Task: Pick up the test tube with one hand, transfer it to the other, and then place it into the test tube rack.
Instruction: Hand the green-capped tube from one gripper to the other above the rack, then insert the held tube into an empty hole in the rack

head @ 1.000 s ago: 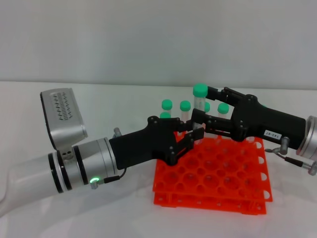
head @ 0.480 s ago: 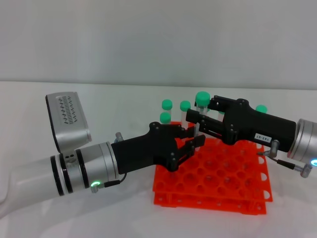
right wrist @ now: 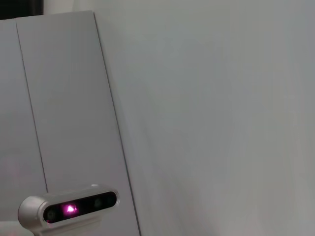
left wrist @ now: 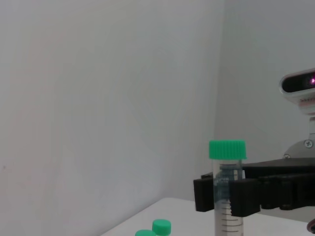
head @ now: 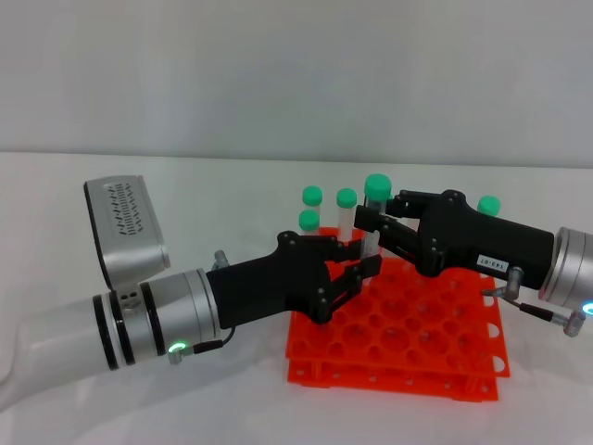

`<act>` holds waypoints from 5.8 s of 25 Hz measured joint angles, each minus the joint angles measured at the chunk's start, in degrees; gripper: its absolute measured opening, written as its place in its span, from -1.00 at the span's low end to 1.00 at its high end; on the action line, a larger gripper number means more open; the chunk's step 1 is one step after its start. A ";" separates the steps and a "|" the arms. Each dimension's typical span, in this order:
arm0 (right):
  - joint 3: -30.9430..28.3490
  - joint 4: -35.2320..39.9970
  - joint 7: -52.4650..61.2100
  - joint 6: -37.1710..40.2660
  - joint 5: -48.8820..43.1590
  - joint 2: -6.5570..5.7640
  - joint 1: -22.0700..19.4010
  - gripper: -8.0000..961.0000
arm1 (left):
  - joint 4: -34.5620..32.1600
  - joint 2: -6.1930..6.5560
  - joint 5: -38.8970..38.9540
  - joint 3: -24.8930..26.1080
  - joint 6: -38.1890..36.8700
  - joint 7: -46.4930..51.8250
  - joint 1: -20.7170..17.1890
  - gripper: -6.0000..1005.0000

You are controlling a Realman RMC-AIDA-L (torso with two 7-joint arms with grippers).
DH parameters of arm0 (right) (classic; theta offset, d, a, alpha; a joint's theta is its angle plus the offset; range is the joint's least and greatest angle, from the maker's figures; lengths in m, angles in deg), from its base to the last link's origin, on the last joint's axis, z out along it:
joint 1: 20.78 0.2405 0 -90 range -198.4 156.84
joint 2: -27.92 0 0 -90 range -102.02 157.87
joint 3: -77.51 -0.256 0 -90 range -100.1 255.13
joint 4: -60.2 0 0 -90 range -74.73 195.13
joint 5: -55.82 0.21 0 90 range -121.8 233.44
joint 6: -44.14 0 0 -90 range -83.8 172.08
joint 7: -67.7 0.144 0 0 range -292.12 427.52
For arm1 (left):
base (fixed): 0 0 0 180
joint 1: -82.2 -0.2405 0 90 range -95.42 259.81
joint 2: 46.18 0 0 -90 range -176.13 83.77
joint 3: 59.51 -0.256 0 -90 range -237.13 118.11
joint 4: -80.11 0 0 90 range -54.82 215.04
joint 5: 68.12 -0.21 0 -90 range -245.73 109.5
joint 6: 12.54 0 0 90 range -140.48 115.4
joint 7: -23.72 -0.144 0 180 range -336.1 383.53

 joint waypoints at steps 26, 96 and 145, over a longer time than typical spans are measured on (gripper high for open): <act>-0.32 0.06 0.01 0.07 0.70 1.24 -0.37 -0.56 | 1.78 -0.13 0.54 0.04 4.88 0.14 0.00 -0.54; -0.81 11.58 -3.51 -28.83 -10.15 3.98 0.20 -0.41 | 10.35 -0.16 42.20 0.57 -8.70 -18.46 -24.48 0.66; 2.44 11.66 -3.77 -35.55 -9.92 4.20 -1.29 -0.29 | 11.16 -0.37 42.19 0.53 -9.24 -17.84 -24.50 0.66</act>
